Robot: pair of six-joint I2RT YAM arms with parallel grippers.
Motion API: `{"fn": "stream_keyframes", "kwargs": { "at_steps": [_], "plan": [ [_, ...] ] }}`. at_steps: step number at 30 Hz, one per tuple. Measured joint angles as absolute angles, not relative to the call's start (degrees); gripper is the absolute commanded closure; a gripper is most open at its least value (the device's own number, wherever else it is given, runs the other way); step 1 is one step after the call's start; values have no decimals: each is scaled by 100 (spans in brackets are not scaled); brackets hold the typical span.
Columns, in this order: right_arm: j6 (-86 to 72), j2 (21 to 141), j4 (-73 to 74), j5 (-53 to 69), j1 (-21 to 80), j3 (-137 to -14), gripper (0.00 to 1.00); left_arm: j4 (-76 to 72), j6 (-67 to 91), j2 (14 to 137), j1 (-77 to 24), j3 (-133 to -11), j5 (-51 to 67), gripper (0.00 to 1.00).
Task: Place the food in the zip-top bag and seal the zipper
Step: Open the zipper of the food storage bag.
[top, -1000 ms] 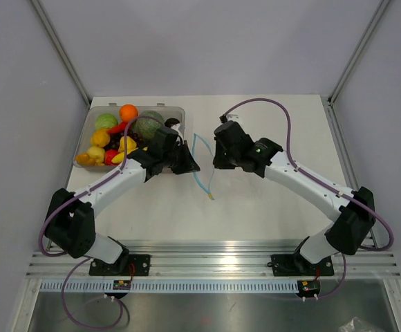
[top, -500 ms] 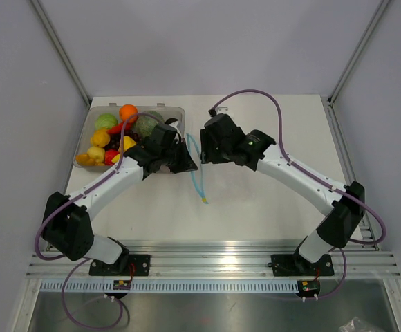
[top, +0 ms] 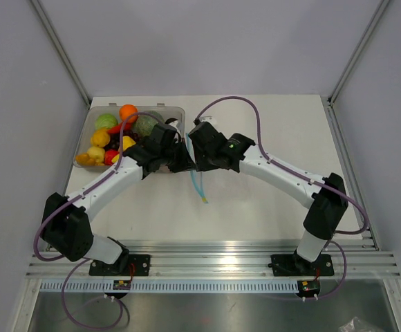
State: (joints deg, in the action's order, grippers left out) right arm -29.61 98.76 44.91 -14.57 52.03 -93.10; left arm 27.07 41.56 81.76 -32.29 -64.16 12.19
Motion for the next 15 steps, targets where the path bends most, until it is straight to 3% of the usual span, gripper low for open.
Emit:
{"fn": "stream_keyframes", "kwargs": {
  "at_steps": [1, 2, 3, 9, 15],
  "plan": [
    [-2965, 9937, 4497, -1518, 5203, -9310, 80, 2724, 4154, 8171, -3229, -6425, 1219, 100],
    [-2974, 9990, 4510, -1592, 5203, -9310, 95, 2742, 4145, 8171, -3229, -6438, 1219, 100],
    [-2991, 10025, 4530, -1688, 5203, -9310, 100, 2744, 4121, 8169, -3229, -6449, 1216, 100],
    [-3070, 9804, 4525, -2145, 5172, -9142, 100, 2932, 3677, 8114, -3214, -6486, 1070, 100],
    [-3199, 8722, 4580, -2364, 4788, -8444, 100, 3227, 3033, 8320, -3129, -6711, 1074, 100]
  ]
}}
